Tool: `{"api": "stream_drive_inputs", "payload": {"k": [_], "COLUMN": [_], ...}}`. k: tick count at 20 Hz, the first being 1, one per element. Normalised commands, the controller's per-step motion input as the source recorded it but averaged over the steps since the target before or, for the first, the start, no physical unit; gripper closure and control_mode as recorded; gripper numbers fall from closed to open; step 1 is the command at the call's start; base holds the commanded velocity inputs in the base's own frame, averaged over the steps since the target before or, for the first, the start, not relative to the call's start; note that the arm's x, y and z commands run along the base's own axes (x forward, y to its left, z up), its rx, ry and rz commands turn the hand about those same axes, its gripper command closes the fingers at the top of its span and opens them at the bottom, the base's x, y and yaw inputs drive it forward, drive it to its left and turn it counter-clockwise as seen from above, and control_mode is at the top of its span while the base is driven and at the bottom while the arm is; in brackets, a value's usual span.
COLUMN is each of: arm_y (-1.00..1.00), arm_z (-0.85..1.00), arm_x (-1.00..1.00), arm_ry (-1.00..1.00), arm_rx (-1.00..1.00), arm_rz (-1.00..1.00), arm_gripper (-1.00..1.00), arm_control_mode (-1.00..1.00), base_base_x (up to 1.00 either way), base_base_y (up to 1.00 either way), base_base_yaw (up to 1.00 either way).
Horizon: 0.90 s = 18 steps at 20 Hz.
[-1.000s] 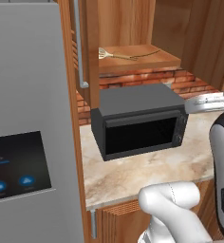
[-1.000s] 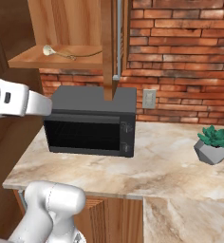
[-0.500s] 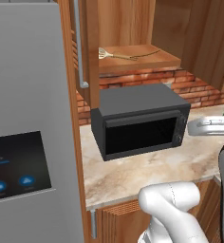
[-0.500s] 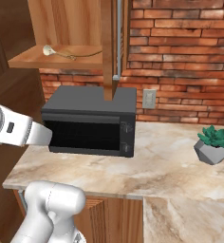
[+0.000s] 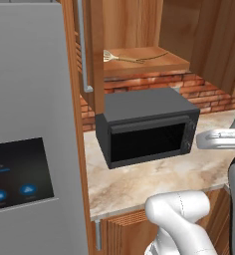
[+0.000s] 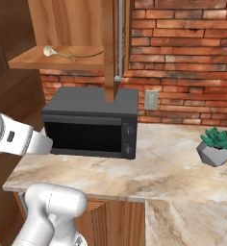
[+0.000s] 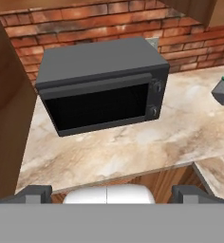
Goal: Organize the utensils by type. Pick up the wooden spoons from the counter and place them in the open cabinet. Then pick up the metallic utensils from the counter and place them in the open drawer.
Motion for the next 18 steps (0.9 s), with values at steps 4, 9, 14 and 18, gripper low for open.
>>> {"api": "stream_drive_inputs", "payload": {"k": [4, 9, 14, 18], "arm_y": [0.0, 0.0, 0.0, 0.0], "arm_z": [0.0, 0.0, 0.0, 0.0], "arm_x": [0.0, 0.0, -0.02, 0.0], "arm_ry": [0.0, 0.0, 0.0, 0.0], "arm_rx": [0.0, 0.0, 0.0, 0.0], "arm_rz": [0.0, 0.0, 0.0, 0.0], "arm_gripper": [-1.0, -1.0, -1.0, -1.0], "arm_control_mode": [-1.0, -1.0, 1.0, 1.0], "base_base_x": [0.0, 0.0, -0.4, -0.95], "base_base_y": [0.0, 0.0, 0.0, 0.0], "base_base_yaw": [0.0, 0.0, 0.0, 0.0]}}
